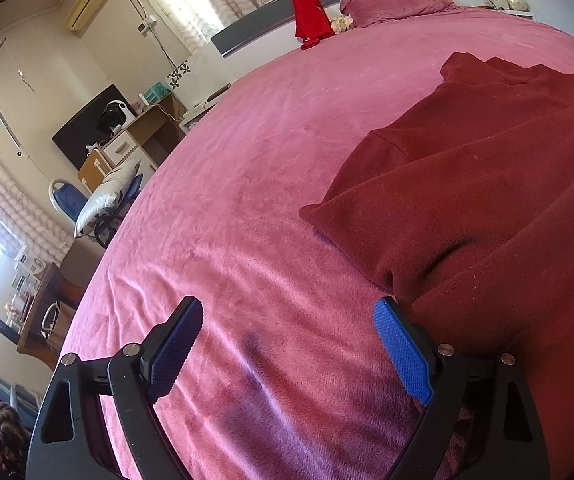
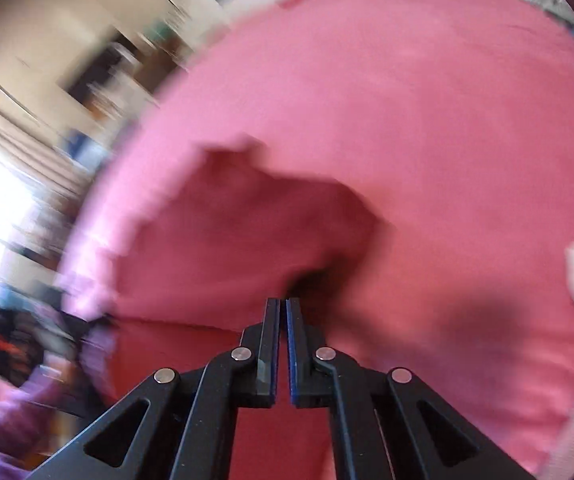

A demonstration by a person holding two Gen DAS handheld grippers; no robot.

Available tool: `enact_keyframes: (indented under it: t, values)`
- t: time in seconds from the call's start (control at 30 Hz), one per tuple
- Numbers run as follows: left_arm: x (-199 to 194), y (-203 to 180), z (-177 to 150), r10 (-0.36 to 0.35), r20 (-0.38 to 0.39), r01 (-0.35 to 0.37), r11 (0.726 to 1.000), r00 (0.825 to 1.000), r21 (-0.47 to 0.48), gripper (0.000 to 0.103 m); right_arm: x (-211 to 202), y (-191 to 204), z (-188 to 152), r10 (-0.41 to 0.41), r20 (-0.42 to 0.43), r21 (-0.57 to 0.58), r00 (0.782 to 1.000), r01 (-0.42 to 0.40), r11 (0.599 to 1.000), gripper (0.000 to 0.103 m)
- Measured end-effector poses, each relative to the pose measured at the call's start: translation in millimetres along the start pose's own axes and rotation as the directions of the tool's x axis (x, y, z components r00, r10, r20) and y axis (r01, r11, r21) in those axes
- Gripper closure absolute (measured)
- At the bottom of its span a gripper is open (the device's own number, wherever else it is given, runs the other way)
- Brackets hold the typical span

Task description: Fold clothes

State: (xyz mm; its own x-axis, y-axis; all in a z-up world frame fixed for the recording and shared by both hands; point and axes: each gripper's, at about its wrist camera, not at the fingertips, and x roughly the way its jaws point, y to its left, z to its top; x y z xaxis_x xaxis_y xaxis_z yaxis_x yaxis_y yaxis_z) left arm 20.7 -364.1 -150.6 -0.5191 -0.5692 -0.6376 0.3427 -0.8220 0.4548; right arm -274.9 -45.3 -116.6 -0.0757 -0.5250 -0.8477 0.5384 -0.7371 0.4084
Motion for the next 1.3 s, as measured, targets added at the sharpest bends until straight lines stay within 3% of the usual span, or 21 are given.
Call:
enact_keyframes:
  t: [0.1,0.13,0.2,0.23,0.33,0.37,0.43,0.53,0.6,0.63,0.7,0.77,0.87,0.93,0.97,1.07,1.17,1.27,1.3]
  values:
    - [-1.5,2.4,-1.5,-0.015,-0.005,0.015,1.000,1.000,0.001,0.014,16.3,-30.1,-13.4,-0.025,-0.047,0.115,0.999,0.030,0.993,0.093]
    - [-4.3,4.7,-1.8,-0.016,-0.004,0.016,1.000,1.000,0.001,0.014,20.2,-36.9,-16.7,-0.061,-0.063,0.139,0.996,0.069,0.988,0.088]
    - [-13.6,11.6,-2.4,-0.016,0.015,0.016,1.000,1.000,-0.015,0.014,14.8,-36.8,-21.1,-0.187,-0.034,0.148,0.982,0.190,0.971,0.087]
    - [-23.7,18.0,-3.4,-0.021,0.049,0.023,0.998,0.999,-0.050,0.014,7.5,-28.8,-22.7,-0.181,0.019,0.137,0.983,0.176,0.975,0.086]
    - [-41.2,27.2,-4.2,-0.052,0.113,0.067,0.988,0.992,-0.136,0.014,-5.7,24.5,-26.9,-0.056,0.172,-0.001,0.984,0.057,0.998,0.078]
    - [-44.4,24.8,-3.3,-0.068,0.131,0.086,0.986,0.989,-0.144,0.014,-1.5,48.1,-27.5,-0.057,0.185,-0.085,0.981,0.074,0.994,0.078]
    - [-42.3,11.6,-1.2,-0.094,0.136,0.109,0.988,0.986,-0.106,0.014,15.4,95.1,-28.9,-0.097,0.200,-0.263,0.975,0.149,0.953,0.078]
    - [-24.4,-15.0,-4.3,-0.061,0.042,0.060,0.997,0.997,0.042,0.014,62.8,136.4,-31.0,-0.191,0.146,-0.444,0.971,0.237,0.864,0.079]
    - [-31.5,-13.5,-7.9,-0.032,0.056,0.028,0.997,0.998,0.070,0.014,95.2,136.6,-34.6,-0.335,0.109,-0.508,0.936,0.342,0.790,0.079]
    - [-35.0,-8.6,-10.2,-0.025,0.056,0.022,0.998,0.998,0.063,0.014,98.5,129.7,-33.6,-0.354,0.093,-0.483,0.931,0.353,0.801,0.079]
    - [-40.1,4.9,-16.6,-0.022,0.041,0.021,0.999,0.999,0.025,0.014,88.8,120.3,-28.3,-0.318,0.082,-0.386,0.945,0.324,0.864,0.079]
    - [-39.9,19.0,-23.8,-0.034,0.012,0.035,0.998,0.999,-0.047,0.014,75.1,131.3,-24.8,-0.311,0.131,-0.336,0.941,0.337,0.879,0.076]
    - [-42.4,35.6,-28.8,-0.043,0.000,0.042,0.986,0.999,-0.158,0.014,61.0,181.8,-24.4,-0.146,0.205,-0.411,0.968,0.220,0.884,0.076]
    - [-47.4,47.2,-29.4,-0.045,0.017,0.048,0.966,0.999,-0.254,0.014,67.1,227.8,-23.5,-0.013,0.187,-0.496,0.982,0.105,0.862,0.076]
    - [-48.0,52.5,-29.2,-0.057,0.023,0.061,0.951,0.998,-0.303,0.014,74.7,246.4,-21.4,0.015,0.168,-0.527,0.986,0.077,0.846,0.076]
    - [-42.5,59.6,-28.3,-0.103,0.040,0.111,0.918,0.994,-0.381,0.014,109.0,303.6,-7.3,0.073,0.087,-0.624,0.994,-0.003,0.782,0.076]
    - [-32.2,60.6,-25.9,-0.164,0.081,0.183,0.895,0.983,-0.406,0.013,142.2,356.0,3.1,0.112,-0.069,-0.687,0.991,-0.128,0.716,0.076]
    - [-12.8,55.5,-27.4,-0.258,0.062,0.260,0.872,0.964,-0.414,0.013,168.0,390.8,5.4,0.112,-0.206,-0.716,0.972,-0.227,0.660,0.077]
    - [-9.0,52.6,-29.8,-0.272,0.041,0.264,0.870,0.961,-0.416,0.013,180.1,397.0,8.2,0.072,-0.224,-0.725,0.972,-0.216,0.654,0.081]
